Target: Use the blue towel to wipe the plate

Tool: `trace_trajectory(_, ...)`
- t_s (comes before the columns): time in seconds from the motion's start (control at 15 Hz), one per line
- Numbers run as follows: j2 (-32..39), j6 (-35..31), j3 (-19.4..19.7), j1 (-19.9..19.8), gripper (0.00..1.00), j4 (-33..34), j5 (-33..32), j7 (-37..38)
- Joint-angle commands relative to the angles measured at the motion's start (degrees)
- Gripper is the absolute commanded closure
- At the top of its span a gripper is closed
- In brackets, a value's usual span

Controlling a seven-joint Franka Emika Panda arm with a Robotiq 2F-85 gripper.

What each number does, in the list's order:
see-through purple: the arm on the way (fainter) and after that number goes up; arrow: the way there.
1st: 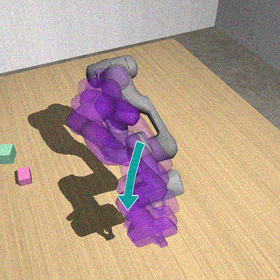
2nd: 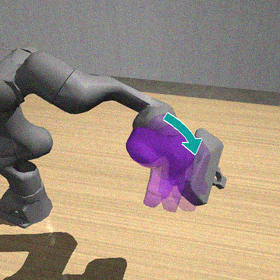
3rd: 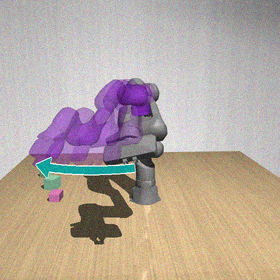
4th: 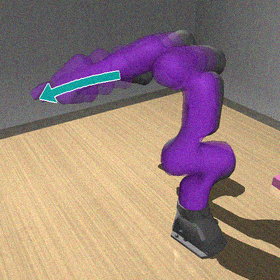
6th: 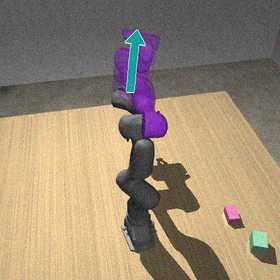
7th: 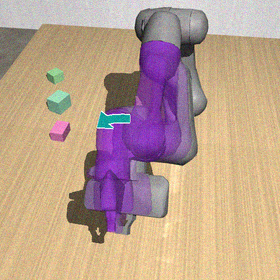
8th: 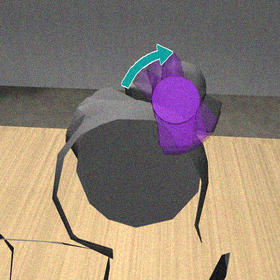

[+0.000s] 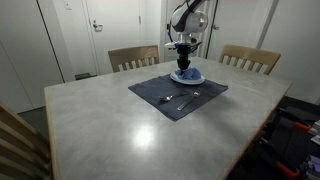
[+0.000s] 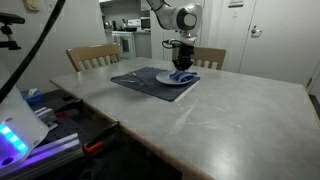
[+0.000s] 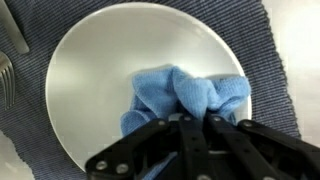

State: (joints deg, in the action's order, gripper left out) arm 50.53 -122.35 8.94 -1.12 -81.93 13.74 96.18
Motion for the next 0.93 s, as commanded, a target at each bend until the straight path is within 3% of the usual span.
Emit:
trace_trajectory(0.0,2.4,-2.3,-3.2,-1.6,0.98,1.7,2.0,-1.7)
trace_trajectory(0.53,-0.8,0.3,-6.6,-1.9,0.98,0.1,3.3,-5.5)
trace_trajectory(0.87,-5.5,0.4,-6.4,0.1,0.98,-0.4,1.7,-7.4)
